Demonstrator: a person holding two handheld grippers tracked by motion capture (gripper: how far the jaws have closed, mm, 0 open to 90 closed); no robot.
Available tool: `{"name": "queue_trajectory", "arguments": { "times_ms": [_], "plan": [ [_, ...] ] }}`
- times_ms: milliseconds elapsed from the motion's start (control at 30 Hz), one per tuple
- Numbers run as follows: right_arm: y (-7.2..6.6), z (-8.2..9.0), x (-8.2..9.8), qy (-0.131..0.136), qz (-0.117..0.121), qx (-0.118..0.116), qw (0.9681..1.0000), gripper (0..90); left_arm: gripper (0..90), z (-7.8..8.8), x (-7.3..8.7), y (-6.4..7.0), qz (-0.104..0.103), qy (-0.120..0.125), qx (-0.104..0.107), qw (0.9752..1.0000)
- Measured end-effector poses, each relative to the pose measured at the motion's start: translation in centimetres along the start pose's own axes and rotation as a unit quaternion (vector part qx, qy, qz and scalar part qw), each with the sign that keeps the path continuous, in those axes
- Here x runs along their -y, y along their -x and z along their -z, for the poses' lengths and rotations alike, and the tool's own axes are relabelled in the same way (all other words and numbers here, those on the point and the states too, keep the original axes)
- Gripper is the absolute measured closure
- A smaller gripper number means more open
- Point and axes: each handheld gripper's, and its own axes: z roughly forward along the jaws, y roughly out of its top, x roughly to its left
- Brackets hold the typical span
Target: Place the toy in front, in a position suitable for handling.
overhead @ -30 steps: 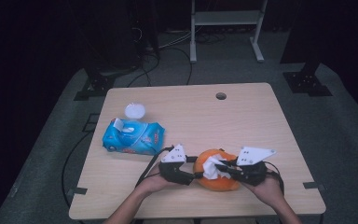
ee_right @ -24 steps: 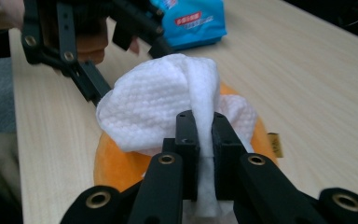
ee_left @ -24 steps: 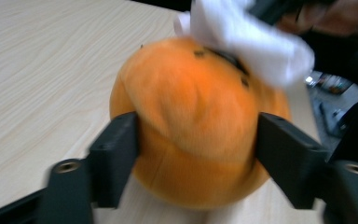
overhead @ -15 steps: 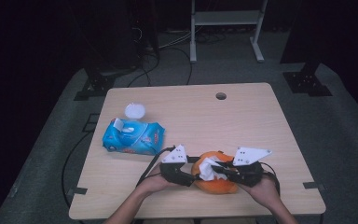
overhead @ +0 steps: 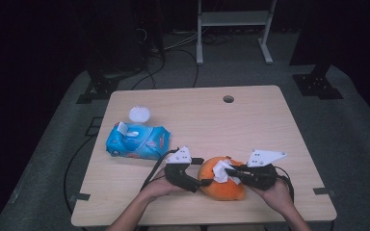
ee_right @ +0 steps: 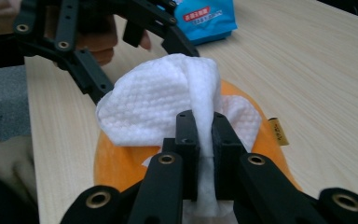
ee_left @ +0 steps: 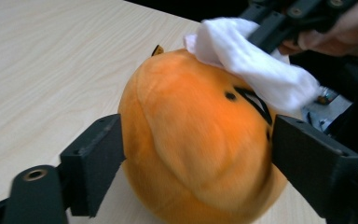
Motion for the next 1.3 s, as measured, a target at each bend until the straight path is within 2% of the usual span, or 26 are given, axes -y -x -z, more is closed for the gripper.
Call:
{"name": "queue_trajectory", "arguments": {
  "times_ms": [67,133,167,267,400,467,533,567,600,633,667,700,733,867,933,1000,1033,1100,1133,1233,1300],
  "plan": [
    [-0.4,-0.4,-0.1,-0.003,0.003,-0.01,0.9999,83.1,14.0,-0.5,0.3,0.0,0.009,-0.012,0.009,0.9998],
    [-0.6,-0.7,-0.1,-0.008,0.009,-0.011,0.9999,83.1,14.3,-0.8,0.6,0.0,0.004,-0.02,0.009,0.9997],
    [-0.7,-0.8,-0.2,-0.008,0.01,-0.012,0.9998,83.1,16.3,-0.9,0.7,0.1,-0.001,-0.022,0.009,0.9997],
    [-0.8,-1.0,-0.2,-0.009,0.01,-0.01,0.9999,83.2,24.7,-0.8,0.7,0.1,0.001,-0.02,0.003,0.9998],
    [-0.8,-0.9,-0.6,-0.007,0.015,0.003,0.9999,83.2,42.5,-0.5,0.4,0.7,-0.028,-0.005,-0.018,0.9994],
    [-0.7,-0.6,-1.0,-0.001,0.011,0.01,0.9999,83.3,46.3,-0.1,0.0,0.9,-0.043,0.015,-0.022,0.9987],
    [-0.5,0.1,-1.6,0.015,0.01,0.019,0.9997,83.4,47.7,0.2,-0.7,1.1,-0.076,0.041,-0.042,0.9954],
    [-0.5,0.3,-1.8,0.026,0.007,0.023,0.9994,83.4,47.8,0.4,-1.1,1.3,-0.095,0.055,-0.055,0.9925],
    [-0.4,0.3,-2.1,0.037,0.005,0.023,0.999,83.3,48.0,0.5,-1.2,1.4,-0.113,0.06,-0.064,0.9897],
    [-0.5,0.2,-2.2,0.039,0.007,0.026,0.9989,83.3,48.0,0.6,-1.2,1.4,-0.123,0.06,-0.068,0.9882],
    [-0.5,0.0,-2.2,0.036,0.012,0.03,0.9988,83.3,47.8,0.6,-1.0,1.3,-0.123,0.054,-0.066,0.9887],
    [-0.5,-0.3,-2.1,0.032,0.012,0.028,0.999,83.2,47.2,0.7,-0.6,0.9,-0.113,0.051,-0.057,0.9906],
    [-0.3,-0.6,-1.8,0.028,0.008,0.018,0.9994,83.2,46.8,0.8,-0.3,0.7,-0.107,0.052,-0.055,0.9914],
    [0.5,-1.1,-1.0,0.006,-0.009,0.018,0.9998,83.2,44.3,1.5,0.4,-0.1,-0.082,0.041,-0.047,0.9947],
    [0.6,-1.3,-0.6,-0.001,-0.017,0.006,0.9998,83.3,34.4,1.6,0.3,-0.3,-0.066,0.034,-0.041,0.9964],
    [0.2,-1.5,-0.4,-0.013,-0.009,-0.001,0.9999,83.3,22.9,1.7,0.1,-0.4,-0.04,0.031,-0.039,0.9979],
    [-0.1,-1.6,-0.4,-0.017,-0.005,-0.004,0.9998,83.4,19.1,1.7,0.1,-0.6,-0.019,0.029,-0.035,0.9988],
    [-0.5,-1.6,-0.4,-0.021,-0.001,-0.012,0.9997,83.4,17.5,1.5,0.2,-0.7,-0.007,0.02,-0.027,0.9994],
    [-0.7,-1.6,-0.4,-0.026,0.006,-0.01,0.9996,83.4,21.2,1.5,0.3,-0.6,-0.01,0.019,-0.023,0.9995],
    [-0.8,-1.3,-0.8,-0.031,0.018,-0.002,0.9993,83.4,33.4,1.5,0.2,0.0,-0.047,0.019,-0.03,0.9983],
    [-1.3,-0.7,-1.5,-0.007,0.023,0.002,0.9997,83.4,36.1,1.3,0.0,0.5,-0.079,0.02,-0.03,0.9962]
  ]
}}
